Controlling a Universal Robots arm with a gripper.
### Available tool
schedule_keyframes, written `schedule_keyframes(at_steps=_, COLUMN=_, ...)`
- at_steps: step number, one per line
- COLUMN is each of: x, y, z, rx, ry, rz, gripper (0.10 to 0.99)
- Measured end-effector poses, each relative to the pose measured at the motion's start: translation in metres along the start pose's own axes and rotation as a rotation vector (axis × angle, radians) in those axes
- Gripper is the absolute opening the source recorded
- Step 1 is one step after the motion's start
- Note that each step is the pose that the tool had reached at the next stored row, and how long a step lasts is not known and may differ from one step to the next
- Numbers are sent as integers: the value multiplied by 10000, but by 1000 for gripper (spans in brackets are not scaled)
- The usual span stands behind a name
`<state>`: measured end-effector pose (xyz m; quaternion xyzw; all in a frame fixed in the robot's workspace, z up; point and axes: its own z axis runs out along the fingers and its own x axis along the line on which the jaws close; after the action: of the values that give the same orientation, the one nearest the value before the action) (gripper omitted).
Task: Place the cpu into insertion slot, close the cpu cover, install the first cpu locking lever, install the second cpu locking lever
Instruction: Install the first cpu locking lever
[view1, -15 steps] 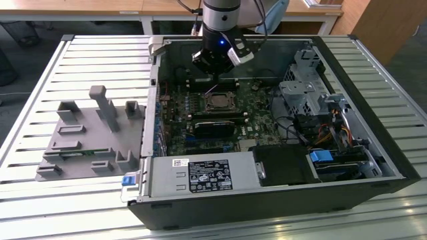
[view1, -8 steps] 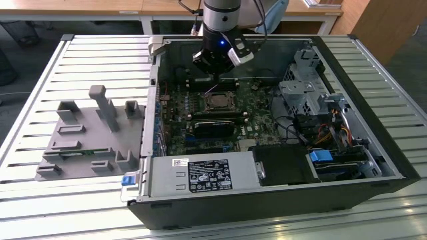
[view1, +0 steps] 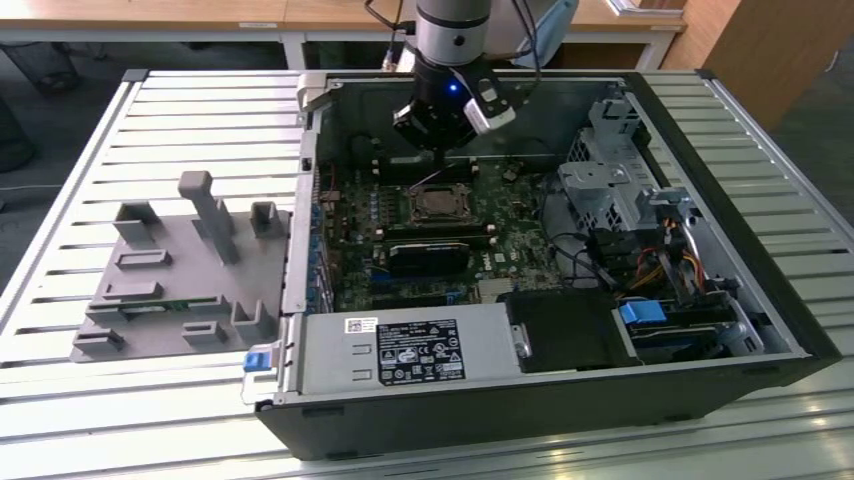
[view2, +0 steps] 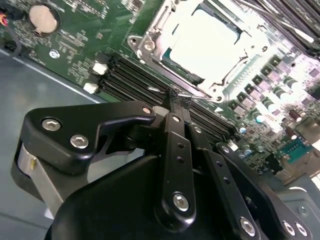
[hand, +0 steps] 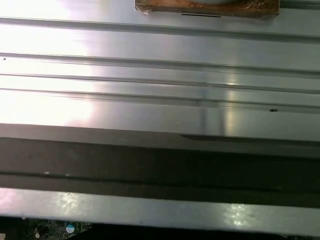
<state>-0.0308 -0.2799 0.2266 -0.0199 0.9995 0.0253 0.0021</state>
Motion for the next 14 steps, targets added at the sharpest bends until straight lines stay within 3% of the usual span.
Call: schedule_keyframes(at_steps=14, x=-102, y=-8, z=98, rx=2, ry=1, rz=8, gripper=106)
